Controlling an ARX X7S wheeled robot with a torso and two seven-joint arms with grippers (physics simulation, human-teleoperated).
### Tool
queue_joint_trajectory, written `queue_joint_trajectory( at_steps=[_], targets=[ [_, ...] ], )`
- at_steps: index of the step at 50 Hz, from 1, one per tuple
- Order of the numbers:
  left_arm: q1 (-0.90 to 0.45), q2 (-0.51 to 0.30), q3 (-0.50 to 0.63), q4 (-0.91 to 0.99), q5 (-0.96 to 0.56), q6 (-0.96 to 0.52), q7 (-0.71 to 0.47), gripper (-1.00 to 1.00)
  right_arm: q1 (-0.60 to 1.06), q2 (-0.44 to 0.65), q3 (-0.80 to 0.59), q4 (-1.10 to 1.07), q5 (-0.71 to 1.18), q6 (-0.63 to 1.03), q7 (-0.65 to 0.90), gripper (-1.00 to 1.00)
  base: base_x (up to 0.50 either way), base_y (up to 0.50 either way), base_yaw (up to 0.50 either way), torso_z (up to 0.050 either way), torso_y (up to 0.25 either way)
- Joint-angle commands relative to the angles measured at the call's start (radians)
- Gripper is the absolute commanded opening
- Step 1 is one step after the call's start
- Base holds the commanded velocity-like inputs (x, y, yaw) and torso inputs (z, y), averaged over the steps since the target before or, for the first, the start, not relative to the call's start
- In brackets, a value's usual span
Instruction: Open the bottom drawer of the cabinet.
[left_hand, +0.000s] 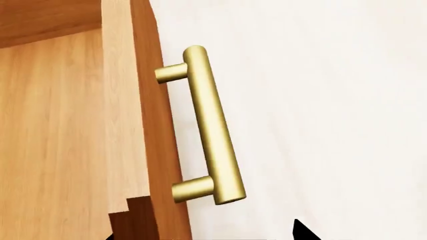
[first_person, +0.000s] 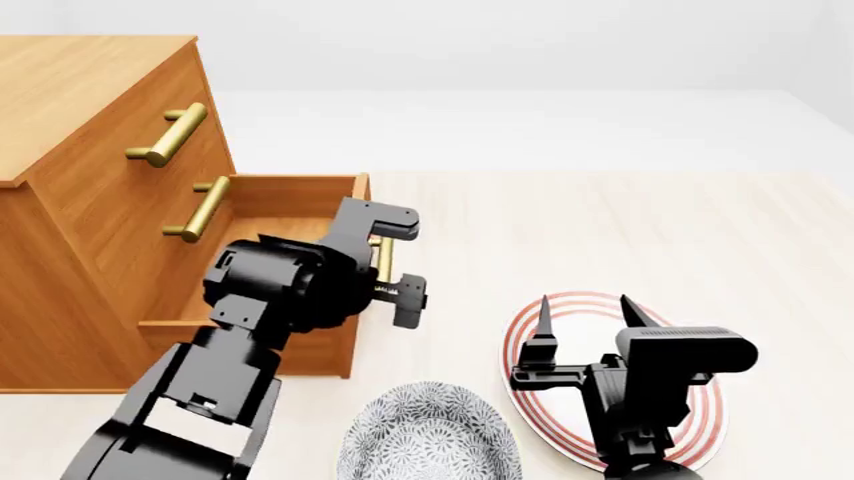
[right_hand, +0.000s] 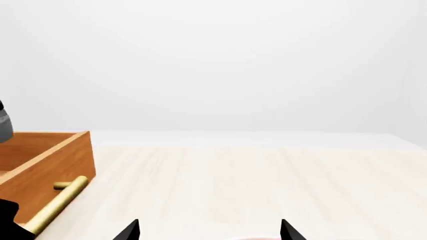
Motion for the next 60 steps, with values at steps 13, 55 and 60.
queue_joint_trajectory(
  at_steps=[13, 55, 60],
  targets=[
    [0.025, -0.029, 0.027, 0.147, -0.208, 0.069, -0.079, 1.0, -0.001, 0.003, -0.006, 0.005, 0.007, -0.006, 0.007, 1.0, 0.0, 0.0, 0.0, 0.0, 0.002],
    [0.466, -0.349, -0.142, 1.463, -0.131, 0.429, -0.396, 1.0, 0.5, 0.075, -0.069, -0.408, -0.034, 0.386, 0.088, 1.0, 0.0, 0.0, 0.0, 0.0, 0.0],
    [0.455, -0.351, -0.143, 1.477, -0.137, 0.42, -0.404, 1.0, 0.545, 0.074, -0.077, -0.448, -0.029, 0.426, 0.093, 1.0, 0.0, 0.0, 0.0, 0.0, 0.0]
  ],
)
